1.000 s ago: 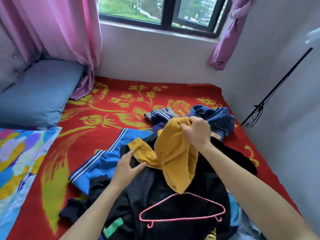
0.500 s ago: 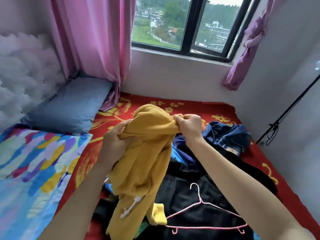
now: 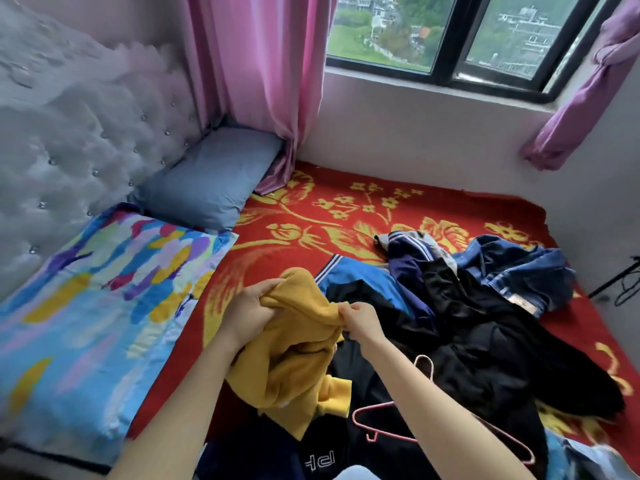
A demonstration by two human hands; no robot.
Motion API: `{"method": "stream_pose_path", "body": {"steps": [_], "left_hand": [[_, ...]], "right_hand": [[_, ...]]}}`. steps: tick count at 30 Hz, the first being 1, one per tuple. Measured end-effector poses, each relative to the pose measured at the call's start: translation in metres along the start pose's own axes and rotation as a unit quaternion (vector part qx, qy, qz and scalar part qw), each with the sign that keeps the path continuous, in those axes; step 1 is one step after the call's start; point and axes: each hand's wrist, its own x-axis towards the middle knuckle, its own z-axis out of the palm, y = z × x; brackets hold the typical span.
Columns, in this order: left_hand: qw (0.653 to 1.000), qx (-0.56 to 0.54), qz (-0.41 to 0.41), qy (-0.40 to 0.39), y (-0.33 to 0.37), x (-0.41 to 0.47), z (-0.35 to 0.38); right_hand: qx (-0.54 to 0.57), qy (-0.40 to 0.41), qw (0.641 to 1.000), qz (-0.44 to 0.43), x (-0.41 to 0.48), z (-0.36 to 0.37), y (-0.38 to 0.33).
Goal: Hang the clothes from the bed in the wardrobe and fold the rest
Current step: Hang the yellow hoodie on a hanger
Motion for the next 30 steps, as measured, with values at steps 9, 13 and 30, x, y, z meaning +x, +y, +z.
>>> {"method": "stream_pose_path", "body": {"steps": [9, 13, 30], "left_hand": [[0.998, 0.004, 0.052, -0.026, 0.010, -0.040, 0.031], [0.996, 0.044, 0.082, 0.001, 0.005, -0.056, 0.035], [0.918, -0.325, -0.137, -0.179, -0.017, -0.049, 0.061]], "right_hand": [[-0.170, -0.180, 0.932, -0.265, -0.033, -0.004, 0.022], [-0.094, -0.148, 0.953, -0.245, -0.033, -0.006, 0.029], [0.120, -0.050, 0.960, -0.247, -0.026, -0.036, -0.023]]}}
